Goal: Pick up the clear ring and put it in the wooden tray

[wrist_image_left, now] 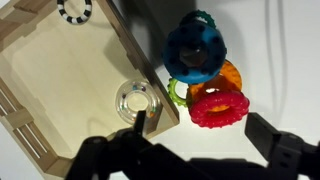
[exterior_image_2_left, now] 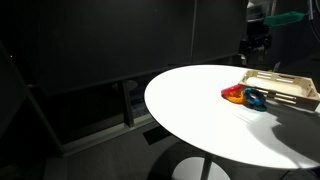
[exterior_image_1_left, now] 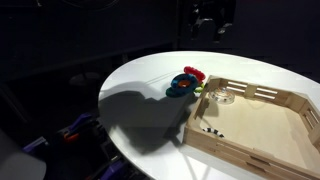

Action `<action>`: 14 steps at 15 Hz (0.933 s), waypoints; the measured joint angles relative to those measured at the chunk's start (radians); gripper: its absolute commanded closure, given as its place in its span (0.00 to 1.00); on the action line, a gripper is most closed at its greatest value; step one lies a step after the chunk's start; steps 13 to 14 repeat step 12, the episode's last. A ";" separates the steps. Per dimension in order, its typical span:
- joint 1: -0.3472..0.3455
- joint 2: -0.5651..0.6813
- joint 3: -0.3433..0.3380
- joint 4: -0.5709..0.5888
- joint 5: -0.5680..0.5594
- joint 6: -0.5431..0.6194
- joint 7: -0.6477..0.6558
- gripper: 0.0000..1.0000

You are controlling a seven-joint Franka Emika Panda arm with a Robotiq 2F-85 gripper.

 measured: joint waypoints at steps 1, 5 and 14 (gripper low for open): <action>0.000 -0.012 0.003 -0.003 0.000 -0.011 -0.026 0.00; 0.002 -0.077 0.014 -0.035 0.000 -0.025 -0.049 0.00; 0.002 -0.208 0.034 -0.136 0.000 -0.014 -0.036 0.00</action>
